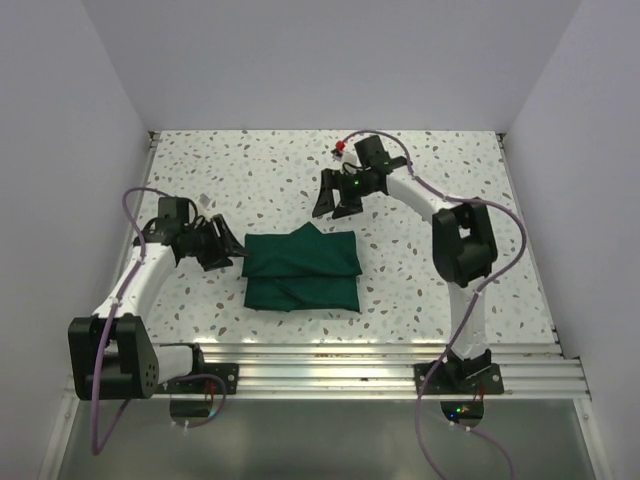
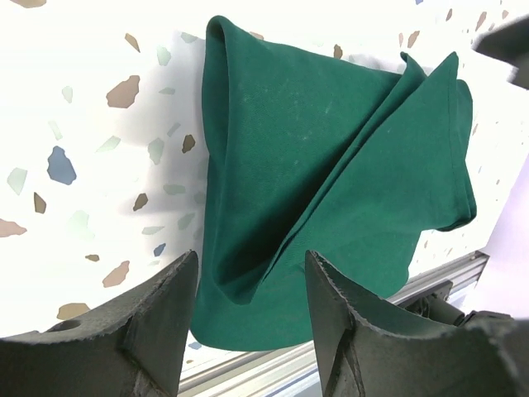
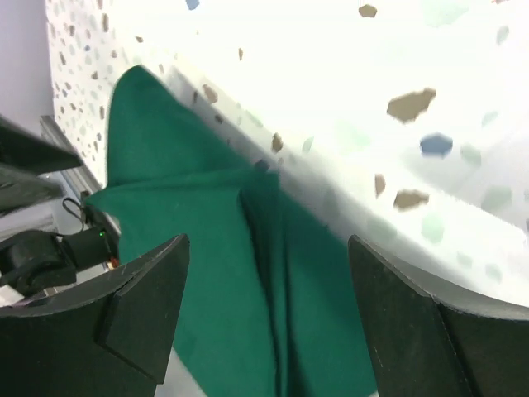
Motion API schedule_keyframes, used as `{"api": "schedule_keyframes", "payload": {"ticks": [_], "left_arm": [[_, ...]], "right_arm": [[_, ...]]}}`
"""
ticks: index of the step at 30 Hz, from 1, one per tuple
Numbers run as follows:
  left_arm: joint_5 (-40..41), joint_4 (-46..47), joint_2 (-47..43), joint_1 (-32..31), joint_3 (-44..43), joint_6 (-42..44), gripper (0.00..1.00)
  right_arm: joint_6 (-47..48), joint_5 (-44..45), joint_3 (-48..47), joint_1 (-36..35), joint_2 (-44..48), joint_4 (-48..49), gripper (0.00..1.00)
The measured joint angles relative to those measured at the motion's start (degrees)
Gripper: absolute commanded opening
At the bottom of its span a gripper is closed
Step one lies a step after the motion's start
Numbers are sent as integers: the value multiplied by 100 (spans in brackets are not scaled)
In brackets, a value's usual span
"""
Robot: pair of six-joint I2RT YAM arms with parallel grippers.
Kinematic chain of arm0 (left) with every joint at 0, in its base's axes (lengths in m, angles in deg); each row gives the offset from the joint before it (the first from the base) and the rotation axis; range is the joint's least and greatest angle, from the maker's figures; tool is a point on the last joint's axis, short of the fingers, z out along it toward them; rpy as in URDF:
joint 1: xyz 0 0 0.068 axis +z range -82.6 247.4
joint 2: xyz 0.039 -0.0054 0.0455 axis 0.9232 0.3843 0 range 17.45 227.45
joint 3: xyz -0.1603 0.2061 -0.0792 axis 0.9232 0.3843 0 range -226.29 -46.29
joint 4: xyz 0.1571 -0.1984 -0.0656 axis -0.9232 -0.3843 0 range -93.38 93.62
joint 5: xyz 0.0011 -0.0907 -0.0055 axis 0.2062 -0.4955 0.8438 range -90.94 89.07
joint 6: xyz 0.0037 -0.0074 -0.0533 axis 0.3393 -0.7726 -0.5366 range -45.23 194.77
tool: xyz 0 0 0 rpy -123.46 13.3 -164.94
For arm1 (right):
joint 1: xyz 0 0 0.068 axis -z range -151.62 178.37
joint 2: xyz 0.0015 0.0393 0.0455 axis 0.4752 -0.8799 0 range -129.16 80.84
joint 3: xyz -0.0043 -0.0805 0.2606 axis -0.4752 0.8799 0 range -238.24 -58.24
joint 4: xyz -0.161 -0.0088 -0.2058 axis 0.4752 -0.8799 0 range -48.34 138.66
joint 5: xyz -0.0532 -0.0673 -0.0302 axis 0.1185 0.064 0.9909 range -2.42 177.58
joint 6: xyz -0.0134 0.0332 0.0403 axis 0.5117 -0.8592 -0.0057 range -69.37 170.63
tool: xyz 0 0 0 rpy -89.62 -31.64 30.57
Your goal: Prepare the surgical pack
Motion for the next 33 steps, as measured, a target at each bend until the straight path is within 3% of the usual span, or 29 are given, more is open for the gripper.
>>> {"api": "schedule_keyframes", "payload": {"ticks": [6,9,16,17,18,20,26,33], "left_arm": [[44,-125,-101,0,4,72,57],[72,-157,-188,0,4,96,57],[107,-190,-273,0,7,127,57],[107,-190,-273,0,7,127,57],[107,-188,-273,0,9,127,57],[107,-188,-273,0,22,127,57],[107,-181,-273,0,37,125,57],[109,-175,-271,0,50,120,57]], "right_arm": [[87,-369,-800,-157,-1172,35,74],[98,-529,-901,-269,-1307,20,68],[151,-831,-671,-584,-1233,79,62],[153,-833,-538,-603,-1176,96,54],[157,-828,-487,-605,-1150,98,54],[173,-813,-352,-595,-1045,107,43],[164,-713,-234,-551,-693,52,37],[98,-776,-275,-584,-205,-170,17]]}}
